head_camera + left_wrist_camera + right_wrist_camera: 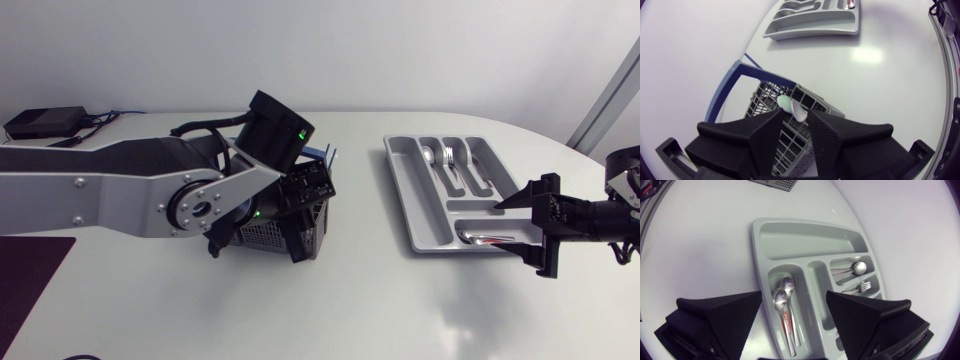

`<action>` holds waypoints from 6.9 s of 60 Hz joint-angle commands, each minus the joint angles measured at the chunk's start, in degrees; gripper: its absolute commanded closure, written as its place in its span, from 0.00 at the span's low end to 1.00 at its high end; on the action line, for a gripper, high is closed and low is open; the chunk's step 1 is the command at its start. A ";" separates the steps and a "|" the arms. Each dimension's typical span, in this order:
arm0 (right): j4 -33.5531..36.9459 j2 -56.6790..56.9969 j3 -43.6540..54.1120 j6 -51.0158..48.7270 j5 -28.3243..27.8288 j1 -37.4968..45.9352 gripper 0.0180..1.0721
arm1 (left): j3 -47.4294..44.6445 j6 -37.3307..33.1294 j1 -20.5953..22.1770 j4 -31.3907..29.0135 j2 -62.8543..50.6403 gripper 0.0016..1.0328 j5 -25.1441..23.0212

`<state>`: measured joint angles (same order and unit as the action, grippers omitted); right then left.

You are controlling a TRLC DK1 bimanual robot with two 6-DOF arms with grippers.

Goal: Unload the cutlery basket into the drawer organizer.

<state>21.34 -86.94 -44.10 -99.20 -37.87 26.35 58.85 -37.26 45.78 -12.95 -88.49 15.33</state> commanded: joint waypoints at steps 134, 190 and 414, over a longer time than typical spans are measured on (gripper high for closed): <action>-1.74 35.78 16.15 31.35 -10.38 -6.92 0.09 | 4.78 10.54 3.53 3.11 12.73 0.97 6.55; -27.85 38.07 16.15 76.70 28.29 -53.77 0.42 | 15.77 46.04 -1.31 0.12 0.77 0.97 -17.53; 18.73 -4.12 -13.30 7.09 -13.29 5.56 0.94 | 0.12 3.33 -13.08 5.48 -3.27 0.56 -25.62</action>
<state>38.74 -89.21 -55.55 -88.84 -50.81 30.61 56.82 -33.47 33.76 -6.70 -90.08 -8.62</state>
